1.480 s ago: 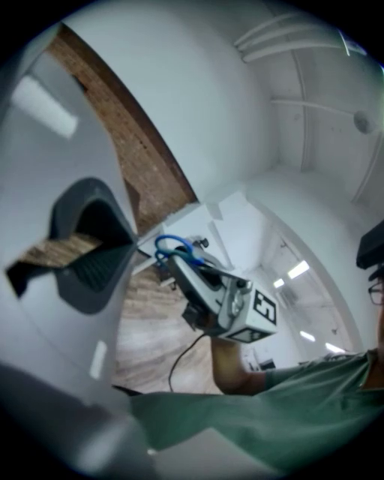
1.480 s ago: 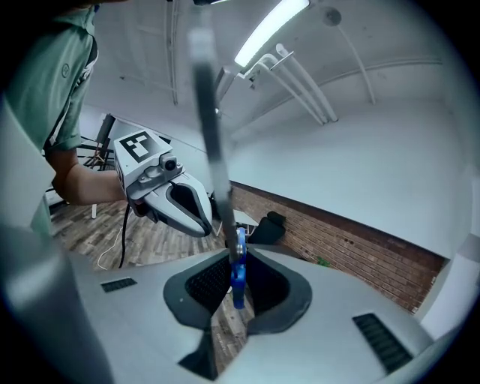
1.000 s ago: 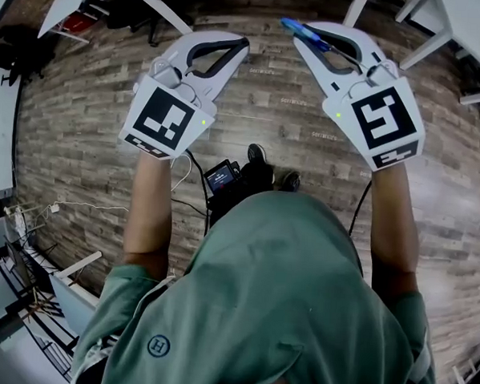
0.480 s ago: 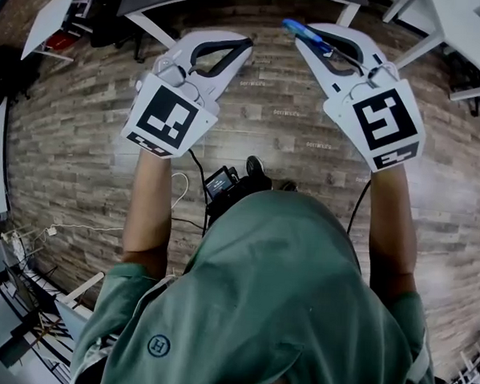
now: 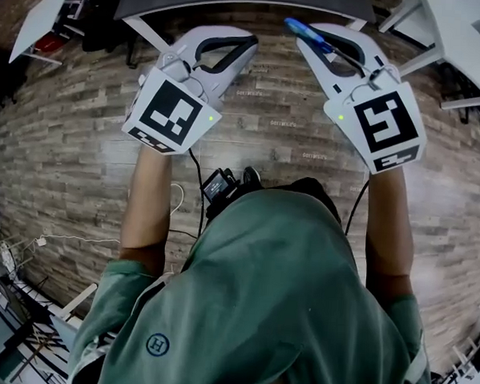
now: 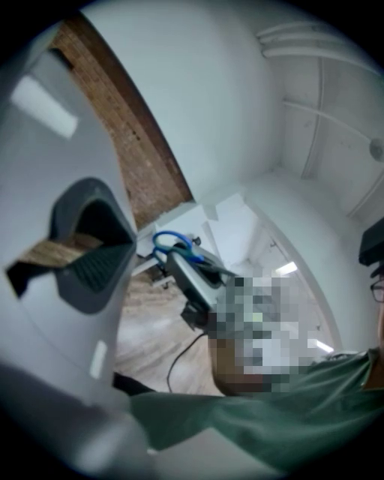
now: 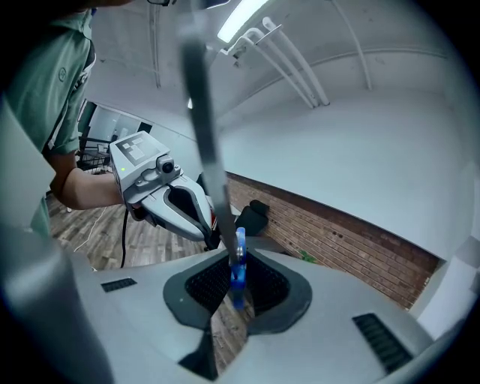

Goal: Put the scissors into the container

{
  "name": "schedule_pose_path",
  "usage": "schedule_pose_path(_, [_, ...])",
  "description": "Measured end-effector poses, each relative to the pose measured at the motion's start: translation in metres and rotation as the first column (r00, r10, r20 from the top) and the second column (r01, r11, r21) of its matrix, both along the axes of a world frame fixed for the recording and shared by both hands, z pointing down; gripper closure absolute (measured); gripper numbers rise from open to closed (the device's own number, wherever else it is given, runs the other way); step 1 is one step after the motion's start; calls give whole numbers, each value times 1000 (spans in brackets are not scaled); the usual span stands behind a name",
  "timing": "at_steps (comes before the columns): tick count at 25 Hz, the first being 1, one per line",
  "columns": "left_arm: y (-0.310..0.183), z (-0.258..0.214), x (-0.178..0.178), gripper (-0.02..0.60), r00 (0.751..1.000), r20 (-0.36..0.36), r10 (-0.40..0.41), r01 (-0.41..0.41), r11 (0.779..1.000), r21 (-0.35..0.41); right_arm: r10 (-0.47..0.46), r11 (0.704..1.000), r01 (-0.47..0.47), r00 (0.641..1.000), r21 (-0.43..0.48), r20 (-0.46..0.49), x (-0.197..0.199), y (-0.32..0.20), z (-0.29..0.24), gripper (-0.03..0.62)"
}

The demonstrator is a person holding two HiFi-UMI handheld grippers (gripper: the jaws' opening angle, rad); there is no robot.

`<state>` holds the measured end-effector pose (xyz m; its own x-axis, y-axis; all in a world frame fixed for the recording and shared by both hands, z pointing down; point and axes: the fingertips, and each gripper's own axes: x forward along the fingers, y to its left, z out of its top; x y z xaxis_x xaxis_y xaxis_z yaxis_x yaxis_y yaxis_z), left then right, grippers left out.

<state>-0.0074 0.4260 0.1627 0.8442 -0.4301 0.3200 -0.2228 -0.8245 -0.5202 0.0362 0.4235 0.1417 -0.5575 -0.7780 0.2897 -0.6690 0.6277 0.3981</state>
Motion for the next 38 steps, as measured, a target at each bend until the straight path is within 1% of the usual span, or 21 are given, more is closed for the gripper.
schedule_pose_path(5, [-35, 3, 2, 580, 1000, -10, -14, 14, 1000, -16, -18, 1000, 18, 1000, -20, -9, 1, -36, 6, 549])
schedule_pose_path(10, [-88, 12, 18, 580, 998, 19, -65, 65, 997, -37, -68, 997, 68, 998, -39, 15, 16, -90, 16, 549])
schedule_pose_path(14, [-100, 13, 24, 580, 995, 46, -93, 95, 995, -37, -110, 993, 111, 993, -36, 39, 19, -108, 16, 549])
schedule_pose_path(17, [-117, 11, 31, 580, 991, 53, -127, 128, 991, -30, -142, 989, 143, 989, -27, 47, 26, -125, 15, 549])
schedule_pose_path(22, [-147, 14, 52, 580, 982, 83, -168, 171, 985, -24, -177, 983, 179, 982, -30, 65, 51, -157, 19, 549])
schedule_pose_path(26, [-169, 10, 60, 580, 976, 88, -200, 202, 979, -18, -196, 980, 198, 978, -24, 76, 64, -181, 17, 549])
schedule_pose_path(29, [-189, 14, 62, 580, 974, 99, -202, 206, 978, -25, -197, 979, 200, 977, -34, 85, 67, -202, 21, 549])
schedule_pose_path(32, [-210, 15, 52, 580, 976, 93, -199, 202, 979, -30, -189, 980, 193, 979, -46, 77, 59, -223, 26, 549])
schedule_pose_path(38, [-257, 14, 33, 580, 986, 69, -154, 157, 987, -32, -137, 989, 140, 989, -52, 50, 42, -263, 24, 549])
